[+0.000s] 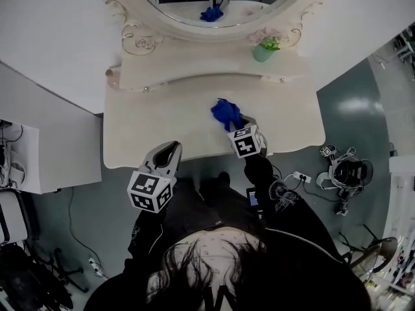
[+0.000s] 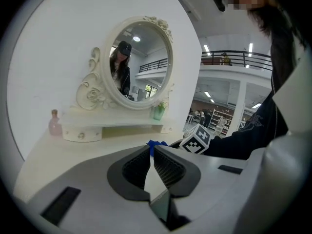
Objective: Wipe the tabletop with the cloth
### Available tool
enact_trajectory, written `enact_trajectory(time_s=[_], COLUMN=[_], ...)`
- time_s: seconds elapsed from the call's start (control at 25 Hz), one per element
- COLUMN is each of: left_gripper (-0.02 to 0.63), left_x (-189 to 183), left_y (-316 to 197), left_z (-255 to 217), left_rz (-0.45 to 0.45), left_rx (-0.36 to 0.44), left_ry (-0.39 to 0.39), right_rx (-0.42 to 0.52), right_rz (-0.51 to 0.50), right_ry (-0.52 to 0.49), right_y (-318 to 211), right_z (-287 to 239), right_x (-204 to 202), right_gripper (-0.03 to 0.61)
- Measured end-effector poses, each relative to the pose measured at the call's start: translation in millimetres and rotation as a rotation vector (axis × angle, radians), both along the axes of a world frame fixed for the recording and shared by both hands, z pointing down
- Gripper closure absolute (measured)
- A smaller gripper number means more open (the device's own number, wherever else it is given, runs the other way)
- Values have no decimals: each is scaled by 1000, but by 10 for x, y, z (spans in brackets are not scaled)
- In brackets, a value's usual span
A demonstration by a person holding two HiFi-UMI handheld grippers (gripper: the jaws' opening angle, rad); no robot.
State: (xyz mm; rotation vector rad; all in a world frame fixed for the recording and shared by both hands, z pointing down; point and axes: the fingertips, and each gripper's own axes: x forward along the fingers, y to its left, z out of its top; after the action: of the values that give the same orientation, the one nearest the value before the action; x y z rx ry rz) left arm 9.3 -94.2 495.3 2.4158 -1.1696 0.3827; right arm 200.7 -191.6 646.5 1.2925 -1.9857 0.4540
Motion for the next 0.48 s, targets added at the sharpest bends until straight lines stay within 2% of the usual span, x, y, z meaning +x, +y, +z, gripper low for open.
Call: enact_trajectory(time_s=[0.2, 0.48], left_gripper=[611, 611], left_x=[856, 1443], left_y=[-6, -75], left_z=[23, 3], left_rz=[60, 97], left_rx=[-5, 2], left_ry=[0, -28], right_rx=[-5, 3], right_rz=[17, 165], right_ry=[19, 65], right_y=[21, 53], right_z=[5, 13], right_x=[920, 2289], right_gripper=[492, 494])
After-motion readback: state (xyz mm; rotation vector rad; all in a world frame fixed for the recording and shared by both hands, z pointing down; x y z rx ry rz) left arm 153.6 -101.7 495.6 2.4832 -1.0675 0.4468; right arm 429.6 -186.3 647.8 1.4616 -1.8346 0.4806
